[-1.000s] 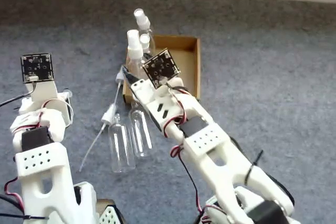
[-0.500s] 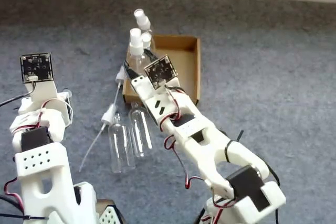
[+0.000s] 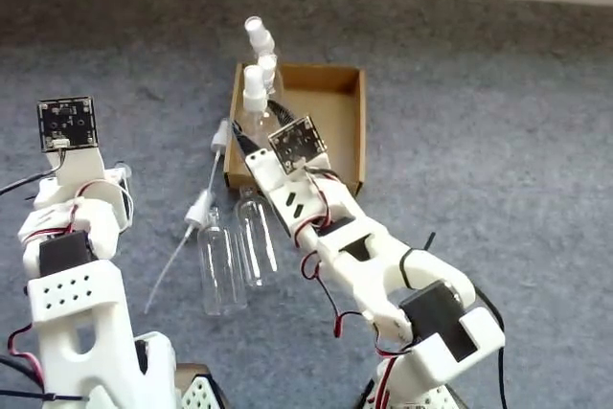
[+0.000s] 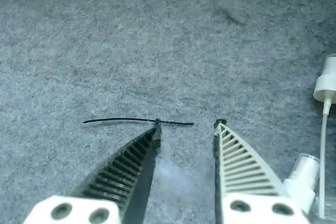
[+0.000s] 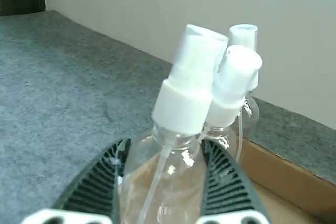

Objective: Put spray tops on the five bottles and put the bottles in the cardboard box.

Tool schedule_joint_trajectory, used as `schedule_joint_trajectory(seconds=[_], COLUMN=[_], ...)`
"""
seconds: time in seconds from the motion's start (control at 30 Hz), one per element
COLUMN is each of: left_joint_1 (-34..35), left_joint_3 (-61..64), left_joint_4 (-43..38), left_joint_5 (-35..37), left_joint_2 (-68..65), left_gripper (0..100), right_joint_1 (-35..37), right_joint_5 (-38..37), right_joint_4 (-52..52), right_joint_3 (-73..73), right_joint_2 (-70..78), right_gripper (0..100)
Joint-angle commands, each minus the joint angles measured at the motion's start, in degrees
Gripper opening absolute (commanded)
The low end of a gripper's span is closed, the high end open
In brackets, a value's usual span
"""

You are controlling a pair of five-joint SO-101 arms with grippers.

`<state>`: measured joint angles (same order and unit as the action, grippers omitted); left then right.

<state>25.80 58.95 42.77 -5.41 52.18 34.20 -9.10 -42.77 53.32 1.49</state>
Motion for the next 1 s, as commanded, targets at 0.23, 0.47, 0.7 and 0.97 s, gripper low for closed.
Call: schedule_joint_trajectory(seconds=[0.23, 0.47, 0.7, 0.97], left_joint_1=[0.7, 0.7, 0.7, 0.7], left_joint_3=[-0.3, -0.3, -0.3, -0.4], left_joint_4=[-1.1, -1.1, -1.1, -1.1], left_joint_5=[0.5, 0.5, 0.5, 0.5], left_joint_2=[0.5, 0.5, 0.5, 0.5], left_gripper=[16, 16, 16, 16], right_joint_1=[-0.7, -0.9, -0.9, -0.7], right_joint_5=[-0.3, -0.4, -0.4, -0.4], right_joint_4=[-1.8, -2.2, -6.7, -10.2], right_joint_3=[0.1, 3.5, 5.5, 7.3], right_joint_2=[0.0, -0.1, -0.1, 0.0], right_gripper=[0.4, 0.4, 0.4, 0.4])
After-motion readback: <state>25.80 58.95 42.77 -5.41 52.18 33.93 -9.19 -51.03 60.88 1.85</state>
